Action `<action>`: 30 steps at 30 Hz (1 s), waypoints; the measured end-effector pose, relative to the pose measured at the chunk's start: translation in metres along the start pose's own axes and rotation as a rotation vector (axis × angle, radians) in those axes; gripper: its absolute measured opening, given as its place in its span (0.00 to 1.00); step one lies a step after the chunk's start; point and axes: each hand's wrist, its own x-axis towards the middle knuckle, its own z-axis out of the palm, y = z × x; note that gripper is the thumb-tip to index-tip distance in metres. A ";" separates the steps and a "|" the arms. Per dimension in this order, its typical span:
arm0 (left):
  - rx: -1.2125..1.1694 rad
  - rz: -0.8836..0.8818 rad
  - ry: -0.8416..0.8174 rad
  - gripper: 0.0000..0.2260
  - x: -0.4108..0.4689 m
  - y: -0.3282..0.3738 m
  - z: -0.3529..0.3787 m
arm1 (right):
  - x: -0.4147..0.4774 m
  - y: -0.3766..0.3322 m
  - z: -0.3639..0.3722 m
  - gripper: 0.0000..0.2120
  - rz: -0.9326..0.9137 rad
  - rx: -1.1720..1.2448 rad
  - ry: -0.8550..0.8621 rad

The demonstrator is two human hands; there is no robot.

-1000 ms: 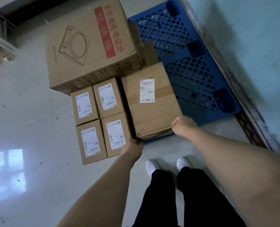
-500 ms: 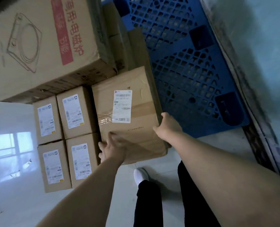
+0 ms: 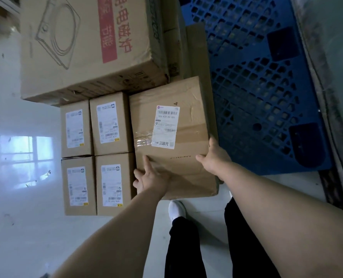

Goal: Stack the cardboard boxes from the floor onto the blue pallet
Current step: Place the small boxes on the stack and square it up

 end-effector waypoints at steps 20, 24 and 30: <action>-0.122 0.535 -0.110 0.16 -0.067 -0.043 -0.153 | -0.146 -0.089 0.026 0.11 -0.202 -0.138 0.306; -0.256 0.586 -0.087 0.15 -0.082 -0.085 -0.205 | -0.188 -0.106 0.052 0.10 -0.250 -0.119 0.371; -0.456 0.497 -0.016 0.10 -0.088 -0.135 -0.263 | -0.228 -0.150 0.084 0.10 -0.393 -0.229 0.358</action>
